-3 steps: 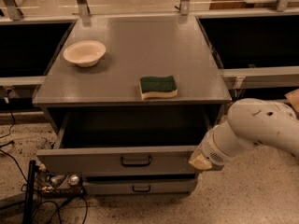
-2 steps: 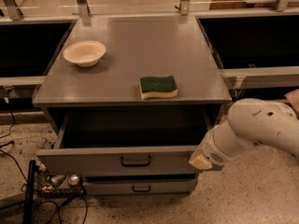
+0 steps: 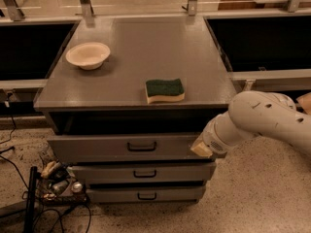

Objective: Close top drawer

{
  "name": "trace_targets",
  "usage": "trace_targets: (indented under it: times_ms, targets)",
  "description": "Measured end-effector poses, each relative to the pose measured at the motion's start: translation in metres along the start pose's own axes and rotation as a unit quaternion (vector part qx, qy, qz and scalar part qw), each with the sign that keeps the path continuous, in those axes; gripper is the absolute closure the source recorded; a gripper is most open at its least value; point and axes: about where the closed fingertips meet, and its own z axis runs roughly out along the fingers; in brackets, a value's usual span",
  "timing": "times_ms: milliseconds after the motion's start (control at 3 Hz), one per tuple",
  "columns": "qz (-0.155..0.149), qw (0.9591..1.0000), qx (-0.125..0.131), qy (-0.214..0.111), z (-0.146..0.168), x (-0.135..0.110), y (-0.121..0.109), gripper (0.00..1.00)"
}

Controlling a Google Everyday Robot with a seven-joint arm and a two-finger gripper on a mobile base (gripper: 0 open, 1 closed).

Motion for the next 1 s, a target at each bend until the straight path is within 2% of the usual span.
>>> trace_targets:
  times_ms: [333, 667, 1000]
  targets:
    - [0.001, 1.0000, 0.000, -0.002, -0.001, 0.001, 0.001, 1.00]
    - [0.021, 0.9997, -0.006, 0.004, 0.001, 0.023, 0.004, 1.00]
    - [0.047, 0.9986, -0.017, 0.019, 0.020, 0.043, 0.005, 1.00]
